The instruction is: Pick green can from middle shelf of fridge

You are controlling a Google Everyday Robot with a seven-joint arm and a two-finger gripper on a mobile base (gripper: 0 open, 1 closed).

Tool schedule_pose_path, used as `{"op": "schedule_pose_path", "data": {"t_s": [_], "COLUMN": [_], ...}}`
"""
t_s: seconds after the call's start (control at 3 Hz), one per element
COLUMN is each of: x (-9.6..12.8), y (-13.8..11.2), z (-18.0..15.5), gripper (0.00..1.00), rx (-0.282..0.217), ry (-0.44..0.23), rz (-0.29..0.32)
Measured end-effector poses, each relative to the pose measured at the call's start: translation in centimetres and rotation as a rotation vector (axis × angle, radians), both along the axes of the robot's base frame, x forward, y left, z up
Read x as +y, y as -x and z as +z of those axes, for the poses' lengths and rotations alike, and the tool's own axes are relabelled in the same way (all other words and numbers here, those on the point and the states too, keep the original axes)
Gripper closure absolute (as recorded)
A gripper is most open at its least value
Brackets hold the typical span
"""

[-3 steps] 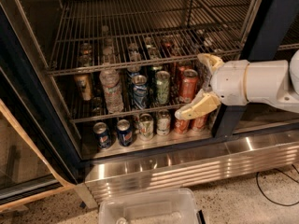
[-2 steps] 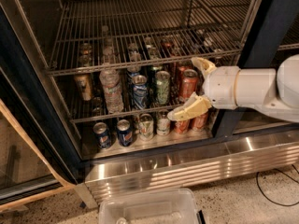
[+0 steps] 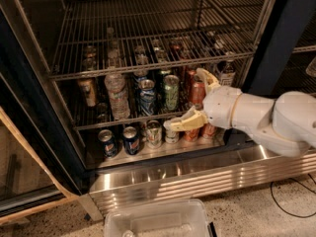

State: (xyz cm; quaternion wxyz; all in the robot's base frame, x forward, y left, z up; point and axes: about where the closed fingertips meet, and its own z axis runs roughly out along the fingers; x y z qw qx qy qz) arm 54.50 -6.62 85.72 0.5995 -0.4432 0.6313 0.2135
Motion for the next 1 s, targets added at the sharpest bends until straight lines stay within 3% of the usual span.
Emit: {"op": "schedule_pose_path", "data": {"t_s": [0.33, 1.0], "x": [0.8, 1.7], "y": [-0.3, -1.1], "z": [-0.7, -2.3], "gripper": [0.00, 0.00], "rx": [-0.036, -0.054], "ry": [-0.065, -0.146], "rz": [-0.043, -0.112]}}
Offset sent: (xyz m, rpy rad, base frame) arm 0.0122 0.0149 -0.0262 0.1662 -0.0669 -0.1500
